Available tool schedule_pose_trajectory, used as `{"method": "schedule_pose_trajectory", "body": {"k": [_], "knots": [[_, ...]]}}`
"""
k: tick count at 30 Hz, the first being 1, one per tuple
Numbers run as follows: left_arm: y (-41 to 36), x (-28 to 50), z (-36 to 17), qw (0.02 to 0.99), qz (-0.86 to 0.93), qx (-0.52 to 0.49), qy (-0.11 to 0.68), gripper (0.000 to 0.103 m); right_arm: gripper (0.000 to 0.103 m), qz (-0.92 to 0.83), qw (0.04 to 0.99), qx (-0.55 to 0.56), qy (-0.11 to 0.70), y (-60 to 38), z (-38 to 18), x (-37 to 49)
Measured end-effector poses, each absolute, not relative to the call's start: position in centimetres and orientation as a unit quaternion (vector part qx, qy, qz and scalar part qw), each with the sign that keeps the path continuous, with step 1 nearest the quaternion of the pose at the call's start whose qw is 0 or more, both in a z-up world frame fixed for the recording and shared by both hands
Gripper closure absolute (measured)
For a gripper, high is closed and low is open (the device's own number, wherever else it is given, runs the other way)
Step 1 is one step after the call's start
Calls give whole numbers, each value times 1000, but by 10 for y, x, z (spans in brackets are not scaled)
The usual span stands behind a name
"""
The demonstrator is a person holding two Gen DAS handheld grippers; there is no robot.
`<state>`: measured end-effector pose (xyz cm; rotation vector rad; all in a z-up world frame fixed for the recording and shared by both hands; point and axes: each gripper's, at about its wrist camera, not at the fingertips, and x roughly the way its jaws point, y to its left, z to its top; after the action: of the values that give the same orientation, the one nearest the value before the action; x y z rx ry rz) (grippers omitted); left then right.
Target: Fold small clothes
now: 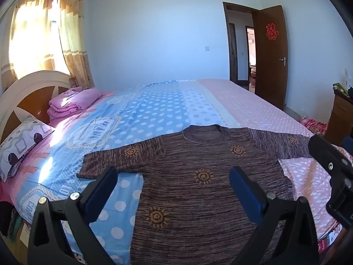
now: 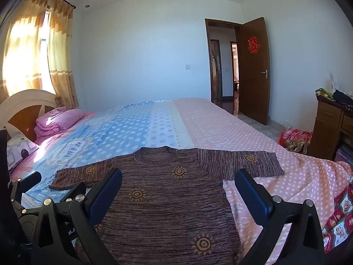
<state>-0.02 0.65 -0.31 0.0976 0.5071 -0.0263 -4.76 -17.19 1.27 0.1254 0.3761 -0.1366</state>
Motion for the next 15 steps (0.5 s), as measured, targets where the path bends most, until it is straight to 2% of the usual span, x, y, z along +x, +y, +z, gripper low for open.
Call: {"method": "schedule_pose_trajectory", "body": {"k": [15], "knots": [[6, 1, -4, 966, -13, 53, 254, 0, 1, -65, 976, 67, 194, -172, 13, -44]]}}
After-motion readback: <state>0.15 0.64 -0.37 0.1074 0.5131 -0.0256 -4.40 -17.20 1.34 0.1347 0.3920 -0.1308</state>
